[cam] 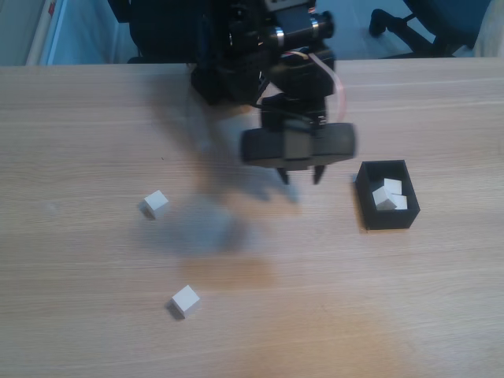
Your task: Pick blocks and place them in the box.
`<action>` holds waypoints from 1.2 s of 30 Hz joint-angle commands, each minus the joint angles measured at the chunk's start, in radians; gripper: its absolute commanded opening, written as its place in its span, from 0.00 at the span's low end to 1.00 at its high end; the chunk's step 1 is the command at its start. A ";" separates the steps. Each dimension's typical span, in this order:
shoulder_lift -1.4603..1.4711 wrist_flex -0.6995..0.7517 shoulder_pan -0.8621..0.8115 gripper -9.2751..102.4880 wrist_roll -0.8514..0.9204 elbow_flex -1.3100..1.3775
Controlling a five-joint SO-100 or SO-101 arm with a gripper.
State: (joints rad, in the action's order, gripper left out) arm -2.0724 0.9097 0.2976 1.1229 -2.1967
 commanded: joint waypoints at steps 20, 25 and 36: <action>0.150 -0.293 -0.394 0.24 0.021 0.012; 0.241 -0.242 -0.408 0.26 -0.021 0.118; 0.463 -0.196 -0.402 0.29 -0.072 0.371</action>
State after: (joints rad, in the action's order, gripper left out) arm -1.6322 0.7087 -0.1166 1.0584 -1.9282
